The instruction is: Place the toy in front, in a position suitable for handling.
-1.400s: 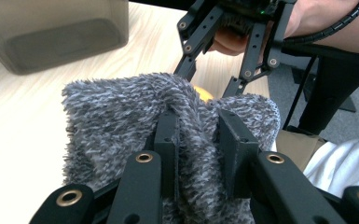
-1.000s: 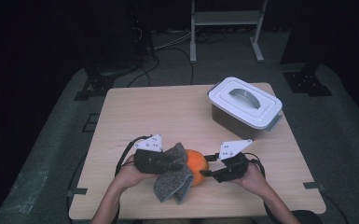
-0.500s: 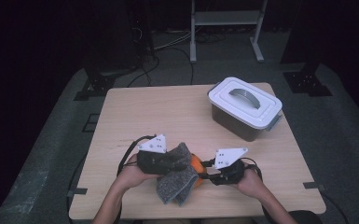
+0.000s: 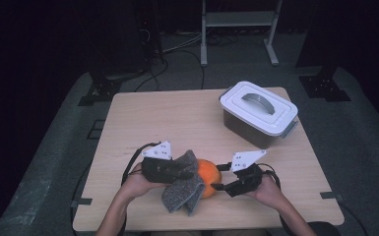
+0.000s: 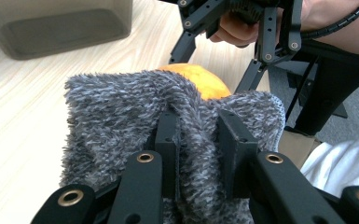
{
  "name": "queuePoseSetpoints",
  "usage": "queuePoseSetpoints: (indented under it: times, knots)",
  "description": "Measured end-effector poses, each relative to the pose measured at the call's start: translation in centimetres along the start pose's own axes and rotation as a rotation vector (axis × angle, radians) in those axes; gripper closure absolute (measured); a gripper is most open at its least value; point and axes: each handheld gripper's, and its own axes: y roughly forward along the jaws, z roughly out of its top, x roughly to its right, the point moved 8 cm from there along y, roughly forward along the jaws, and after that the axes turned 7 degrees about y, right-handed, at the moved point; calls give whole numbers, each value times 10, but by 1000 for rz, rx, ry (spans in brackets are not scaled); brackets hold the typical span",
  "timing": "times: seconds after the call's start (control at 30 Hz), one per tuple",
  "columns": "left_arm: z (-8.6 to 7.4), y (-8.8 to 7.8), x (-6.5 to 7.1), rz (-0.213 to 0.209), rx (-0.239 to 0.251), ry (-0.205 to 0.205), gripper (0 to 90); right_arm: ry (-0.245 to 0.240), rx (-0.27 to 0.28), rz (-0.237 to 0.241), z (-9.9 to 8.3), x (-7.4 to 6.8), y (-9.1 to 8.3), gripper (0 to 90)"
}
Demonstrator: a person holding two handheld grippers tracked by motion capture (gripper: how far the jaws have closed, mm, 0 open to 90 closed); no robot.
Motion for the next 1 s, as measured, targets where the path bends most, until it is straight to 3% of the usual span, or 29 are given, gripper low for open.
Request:
queuePoseSetpoints:
  times: [0.17, 0.3, 0.4, 0.53, 0.63, 0.7, 0.73, 0.87, 0.9, 0.93, 0.97, 1.0]
  knots:
    - [4, 7, 8, -31, 0, 20, 718, 2, 14, -17, 5, -4, 3, 355]
    - [4, 7, 6, -26, 4, 18, 719, -36, -3, -36, 1, 0, 3, 509]
    - [0, 3, 0, -8, 2, 12, 718, -31, -12, -35, -2, 8, -1, 534]
    - [-6, 1, -6, 6, 7, -16, 718, 15, -6, -25, -6, 18, -4, 509]
    - [-8, 0, -8, 11, 17, -26, 718, 54, 0, -18, -6, 22, -7, 401]
    - [-7, 1, -7, 10, 19, -24, 718, 38, 18, -36, -2, 20, -10, 357]
    - [-6, 4, -5, -3, 24, -22, 718, 40, 53, -15, 5, 14, -11, 341]
    - [-3, 10, 0, -15, 16, -5, 717, 5, 45, -24, 8, 6, -6, 325]
    - [-4, 11, 0, -11, 7, 6, 718, -25, 24, -51, 7, 3, 1, 378]
    - [-4, 11, 0, -11, 7, 6, 717, -25, 24, -51, 7, 3, 1, 378]
    - [-4, 9, -1, -12, 15, -1, 718, -33, 23, -52, 5, 4, 1, 460]
    - [-4, 9, -1, -12, 15, -1, 717, -33, 23, -52, 5, 4, 1, 460]
